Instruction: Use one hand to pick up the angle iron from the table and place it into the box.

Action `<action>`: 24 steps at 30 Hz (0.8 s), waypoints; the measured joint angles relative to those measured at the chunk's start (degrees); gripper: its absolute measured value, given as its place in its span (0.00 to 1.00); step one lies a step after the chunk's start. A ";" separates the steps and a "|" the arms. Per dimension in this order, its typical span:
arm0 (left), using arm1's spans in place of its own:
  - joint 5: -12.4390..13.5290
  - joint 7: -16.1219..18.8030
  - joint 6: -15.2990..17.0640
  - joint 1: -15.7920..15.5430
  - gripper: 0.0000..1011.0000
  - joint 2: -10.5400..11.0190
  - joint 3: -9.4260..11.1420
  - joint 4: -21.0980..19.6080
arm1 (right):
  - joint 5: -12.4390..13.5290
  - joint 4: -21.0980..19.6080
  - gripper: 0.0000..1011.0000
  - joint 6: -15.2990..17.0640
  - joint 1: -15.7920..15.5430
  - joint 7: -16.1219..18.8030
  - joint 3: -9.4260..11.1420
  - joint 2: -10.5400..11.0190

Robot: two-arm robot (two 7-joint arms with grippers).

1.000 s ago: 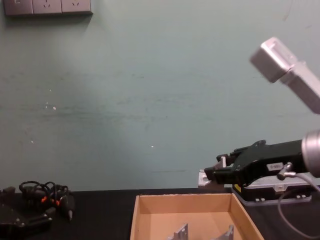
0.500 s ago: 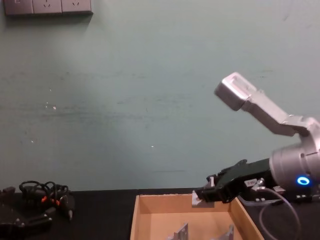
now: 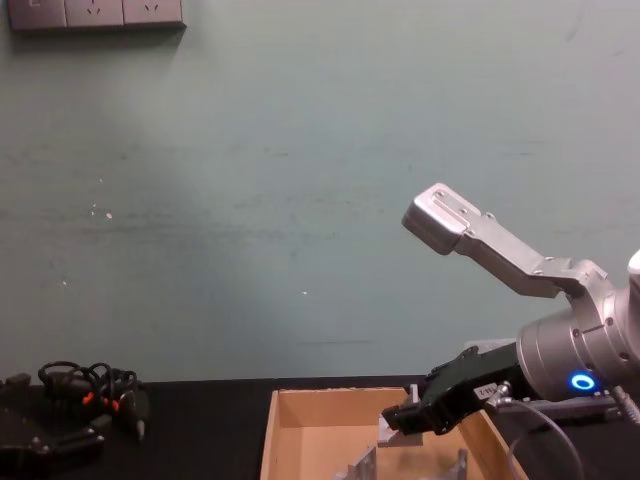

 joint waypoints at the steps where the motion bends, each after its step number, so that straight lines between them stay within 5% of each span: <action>1: 0.00 0.00 0.00 0.00 0.99 0.00 0.00 0.00 | -0.10 0.14 0.44 0.00 0.02 0.08 0.01 -0.05; 9: 0.00 0.00 0.00 0.00 0.99 0.00 0.00 0.00 | -1.04 0.62 0.44 0.17 -0.34 0.77 0.68 -0.32; 17: 0.00 0.00 0.00 0.00 0.99 0.00 0.00 0.00 | -2.06 0.55 0.64 -0.21 -0.75 1.18 1.41 -0.39; 24: 0.00 0.00 0.00 0.00 0.99 0.00 0.00 0.00 | -2.68 -3.78 0.87 -1.63 -2.96 -0.50 3.29 0.64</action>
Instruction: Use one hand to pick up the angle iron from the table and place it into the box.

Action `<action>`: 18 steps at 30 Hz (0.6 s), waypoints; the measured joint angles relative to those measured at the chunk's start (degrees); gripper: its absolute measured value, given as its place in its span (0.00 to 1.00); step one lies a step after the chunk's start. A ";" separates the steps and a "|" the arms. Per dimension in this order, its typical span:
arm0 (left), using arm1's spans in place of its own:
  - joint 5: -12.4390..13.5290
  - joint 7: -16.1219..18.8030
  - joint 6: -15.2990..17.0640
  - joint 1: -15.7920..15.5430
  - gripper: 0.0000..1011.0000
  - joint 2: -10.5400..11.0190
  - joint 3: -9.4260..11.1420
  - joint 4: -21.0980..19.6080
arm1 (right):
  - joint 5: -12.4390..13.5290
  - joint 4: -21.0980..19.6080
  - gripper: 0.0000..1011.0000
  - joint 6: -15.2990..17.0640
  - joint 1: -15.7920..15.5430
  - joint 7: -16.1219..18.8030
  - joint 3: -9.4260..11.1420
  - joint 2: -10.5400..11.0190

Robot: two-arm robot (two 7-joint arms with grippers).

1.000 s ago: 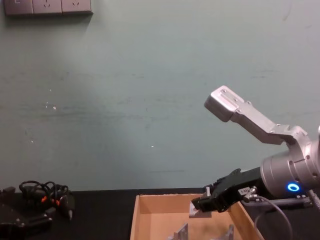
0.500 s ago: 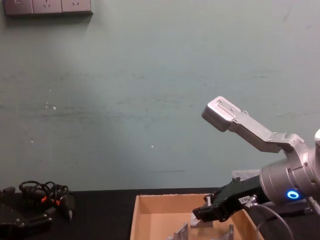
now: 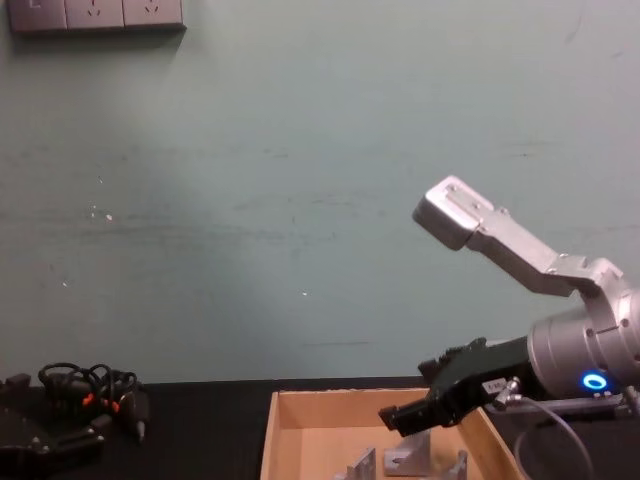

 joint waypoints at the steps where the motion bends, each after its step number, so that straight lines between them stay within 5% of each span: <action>1: 0.00 0.00 0.00 0.00 0.99 0.00 0.00 0.00 | -0.05 -0.64 0.88 -0.15 -0.38 -0.30 0.21 0.18; 7: 0.00 0.00 0.00 0.00 0.99 0.00 0.00 0.00 | 0.00 -7.29 0.99 -1.51 -3.95 -2.46 2.70 1.85; 18: 0.00 0.00 0.00 0.00 0.99 0.00 0.00 0.00 | -0.35 -20.13 0.99 -5.44 -13.20 -8.56 8.20 5.73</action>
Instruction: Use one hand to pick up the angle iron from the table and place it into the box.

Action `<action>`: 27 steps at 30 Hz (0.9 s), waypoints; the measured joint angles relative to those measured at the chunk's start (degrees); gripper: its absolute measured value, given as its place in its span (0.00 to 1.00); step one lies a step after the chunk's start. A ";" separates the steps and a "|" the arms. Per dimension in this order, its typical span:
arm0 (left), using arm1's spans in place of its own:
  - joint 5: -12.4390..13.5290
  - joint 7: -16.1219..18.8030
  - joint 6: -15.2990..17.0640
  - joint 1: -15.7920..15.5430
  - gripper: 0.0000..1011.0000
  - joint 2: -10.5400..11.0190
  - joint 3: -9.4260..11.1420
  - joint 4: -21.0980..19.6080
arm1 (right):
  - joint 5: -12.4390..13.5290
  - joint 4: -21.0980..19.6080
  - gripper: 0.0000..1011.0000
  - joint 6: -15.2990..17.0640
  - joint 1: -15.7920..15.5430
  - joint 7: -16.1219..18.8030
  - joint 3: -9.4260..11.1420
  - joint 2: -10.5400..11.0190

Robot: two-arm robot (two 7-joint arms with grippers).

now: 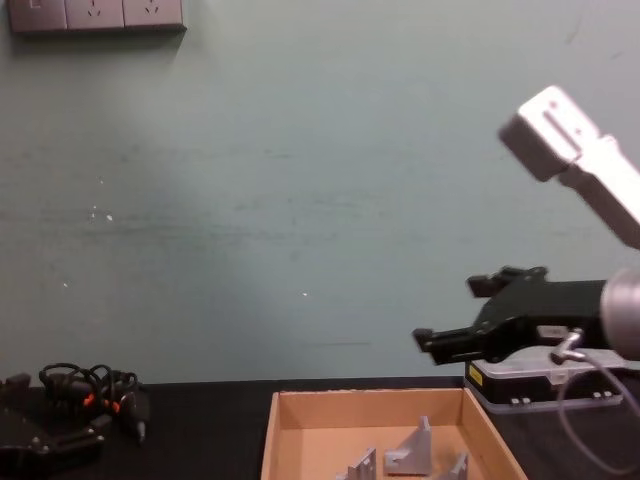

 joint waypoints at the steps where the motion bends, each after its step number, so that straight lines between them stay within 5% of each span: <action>1: 0.00 0.00 0.00 0.00 0.99 0.00 0.00 0.00 | -0.40 -0.99 0.99 -0.39 -0.76 -0.66 0.33 0.39; 7: 0.00 0.00 0.00 0.00 0.99 0.00 0.00 0.00 | -2.65 -7.78 0.99 -3.30 -7.84 -5.77 3.82 3.28; 14: 0.00 0.00 0.00 0.00 0.99 0.00 0.00 0.00 | -2.55 -11.03 0.99 -5.20 -13.69 -8.80 7.99 4.34; 27: 0.00 0.00 0.00 0.00 0.99 0.00 0.00 0.00 | -2.48 -11.12 0.99 -8.16 -18.48 -11.00 12.11 3.10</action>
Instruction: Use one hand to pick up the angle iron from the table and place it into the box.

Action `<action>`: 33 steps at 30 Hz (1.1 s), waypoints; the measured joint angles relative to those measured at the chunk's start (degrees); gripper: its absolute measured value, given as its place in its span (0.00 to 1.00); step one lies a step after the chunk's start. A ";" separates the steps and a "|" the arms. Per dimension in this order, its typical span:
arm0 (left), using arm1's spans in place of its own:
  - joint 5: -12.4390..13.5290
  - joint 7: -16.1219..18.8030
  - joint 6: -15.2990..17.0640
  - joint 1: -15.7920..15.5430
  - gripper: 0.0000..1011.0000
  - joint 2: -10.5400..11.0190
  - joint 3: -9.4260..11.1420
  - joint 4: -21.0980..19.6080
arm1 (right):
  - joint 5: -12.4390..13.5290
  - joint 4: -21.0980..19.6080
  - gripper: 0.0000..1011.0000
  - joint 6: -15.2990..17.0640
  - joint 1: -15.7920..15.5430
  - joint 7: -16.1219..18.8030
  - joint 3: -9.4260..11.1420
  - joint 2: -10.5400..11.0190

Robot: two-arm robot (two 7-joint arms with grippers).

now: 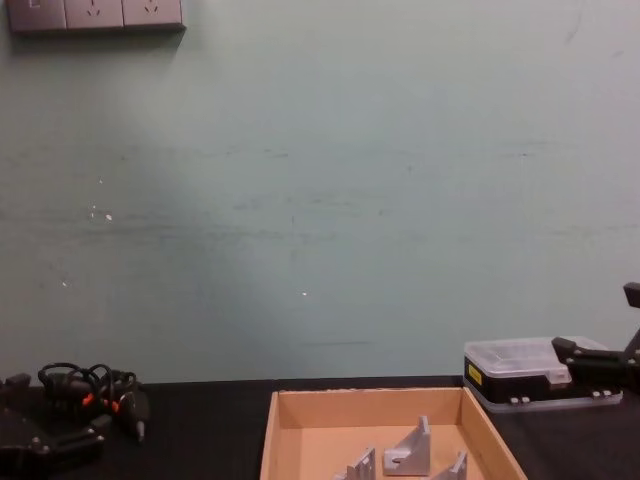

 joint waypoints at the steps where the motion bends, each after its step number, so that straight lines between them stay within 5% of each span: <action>1: 0.00 0.00 0.00 0.00 0.99 -0.01 0.00 0.00 | 0.01 0.19 0.99 -0.31 -0.24 -0.10 0.26 -0.23; 33: 0.00 0.00 0.00 0.00 0.99 0.00 0.00 0.00 | 0.08 0.22 0.99 0.26 0.39 0.19 -0.33 0.00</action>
